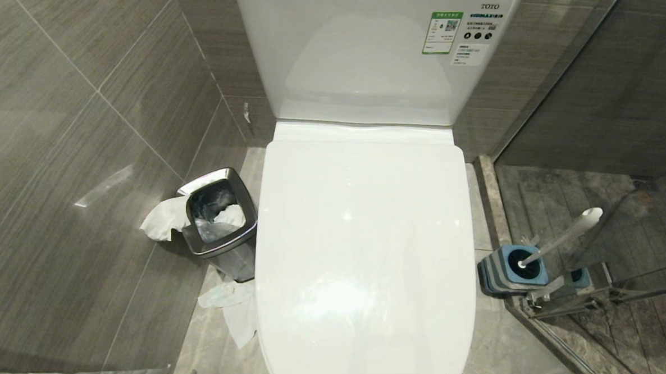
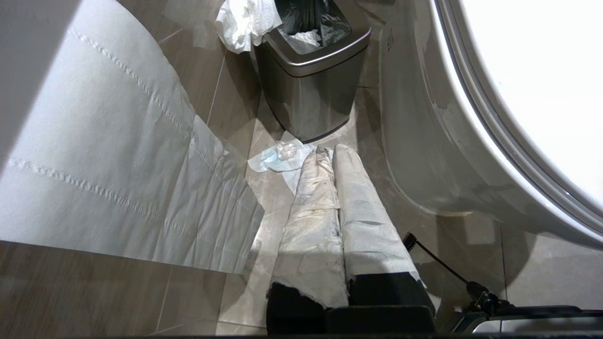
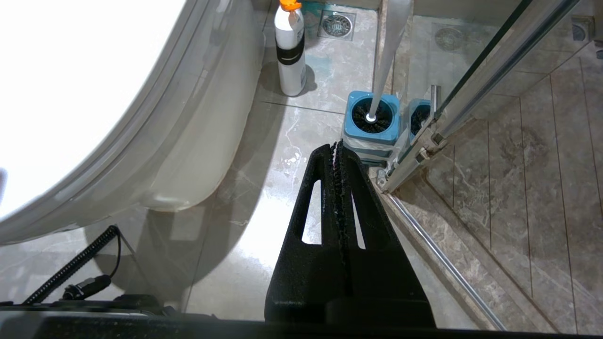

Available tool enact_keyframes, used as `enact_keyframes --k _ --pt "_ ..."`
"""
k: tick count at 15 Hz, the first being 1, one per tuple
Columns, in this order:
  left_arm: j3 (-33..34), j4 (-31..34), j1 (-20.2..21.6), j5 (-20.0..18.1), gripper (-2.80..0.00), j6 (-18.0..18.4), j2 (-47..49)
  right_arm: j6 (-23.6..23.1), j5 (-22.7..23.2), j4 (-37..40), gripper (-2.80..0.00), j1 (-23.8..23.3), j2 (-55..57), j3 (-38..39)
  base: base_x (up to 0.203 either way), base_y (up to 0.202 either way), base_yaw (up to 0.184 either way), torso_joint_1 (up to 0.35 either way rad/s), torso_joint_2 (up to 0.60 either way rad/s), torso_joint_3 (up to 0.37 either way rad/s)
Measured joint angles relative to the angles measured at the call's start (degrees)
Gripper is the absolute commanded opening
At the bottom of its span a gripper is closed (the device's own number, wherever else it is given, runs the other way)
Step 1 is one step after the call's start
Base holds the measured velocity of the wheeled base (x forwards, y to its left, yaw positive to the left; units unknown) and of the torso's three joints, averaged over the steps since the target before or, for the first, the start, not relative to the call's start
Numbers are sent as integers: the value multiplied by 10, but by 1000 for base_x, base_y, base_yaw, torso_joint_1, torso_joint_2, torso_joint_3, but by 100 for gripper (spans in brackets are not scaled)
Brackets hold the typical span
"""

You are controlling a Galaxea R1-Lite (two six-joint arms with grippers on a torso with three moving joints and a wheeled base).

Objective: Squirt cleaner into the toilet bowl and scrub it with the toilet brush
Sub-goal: Use the left hand to lift the toilet lid slightly

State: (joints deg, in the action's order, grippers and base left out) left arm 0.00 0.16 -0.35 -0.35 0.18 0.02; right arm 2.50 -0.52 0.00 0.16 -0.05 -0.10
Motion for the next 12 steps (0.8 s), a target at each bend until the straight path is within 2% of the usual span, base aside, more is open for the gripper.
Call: enact_keyframes --k 12 --pt "0 0 0 0 -280 0 0 2 -1 0 -280 0 0 0 0 0 0 0 0 0"
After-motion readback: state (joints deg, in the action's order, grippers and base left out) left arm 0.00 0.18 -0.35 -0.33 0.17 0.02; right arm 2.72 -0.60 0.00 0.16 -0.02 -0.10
